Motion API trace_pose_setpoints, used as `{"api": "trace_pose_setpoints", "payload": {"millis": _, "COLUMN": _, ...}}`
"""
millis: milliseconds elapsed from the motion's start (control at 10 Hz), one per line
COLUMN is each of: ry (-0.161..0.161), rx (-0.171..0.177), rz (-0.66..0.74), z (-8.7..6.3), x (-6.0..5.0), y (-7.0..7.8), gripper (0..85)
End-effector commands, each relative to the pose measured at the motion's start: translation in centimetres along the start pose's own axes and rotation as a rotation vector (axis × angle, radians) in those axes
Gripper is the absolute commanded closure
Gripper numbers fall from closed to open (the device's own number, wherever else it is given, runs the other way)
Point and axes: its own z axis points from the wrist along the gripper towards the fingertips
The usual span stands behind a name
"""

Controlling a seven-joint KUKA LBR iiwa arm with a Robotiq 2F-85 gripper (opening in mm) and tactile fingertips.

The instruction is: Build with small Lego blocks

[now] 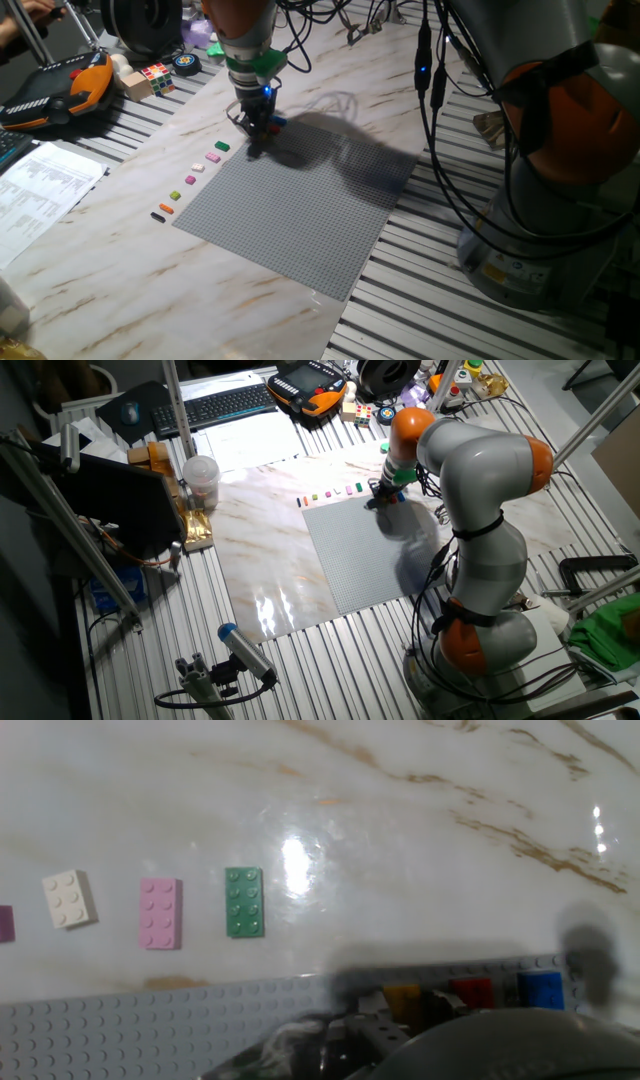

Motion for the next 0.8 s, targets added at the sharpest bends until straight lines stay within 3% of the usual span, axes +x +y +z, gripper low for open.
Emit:
{"api": "trace_pose_setpoints", "payload": {"millis": 0, "ry": 0.000, "rx": 0.003, "rz": 0.002, "z": -0.30, "x": -0.17, "y": -0.22, "gripper": 54.0}}
{"api": "trace_pose_setpoints", "payload": {"millis": 300, "ry": 0.002, "rx": 0.010, "rz": 0.001, "z": -0.55, "x": -0.32, "y": -0.26, "gripper": 58.0}}
{"api": "trace_pose_setpoints", "payload": {"millis": 700, "ry": 0.001, "rx": 0.011, "rz": 0.005, "z": -0.55, "x": -0.38, "y": -0.27, "gripper": 57.3}}
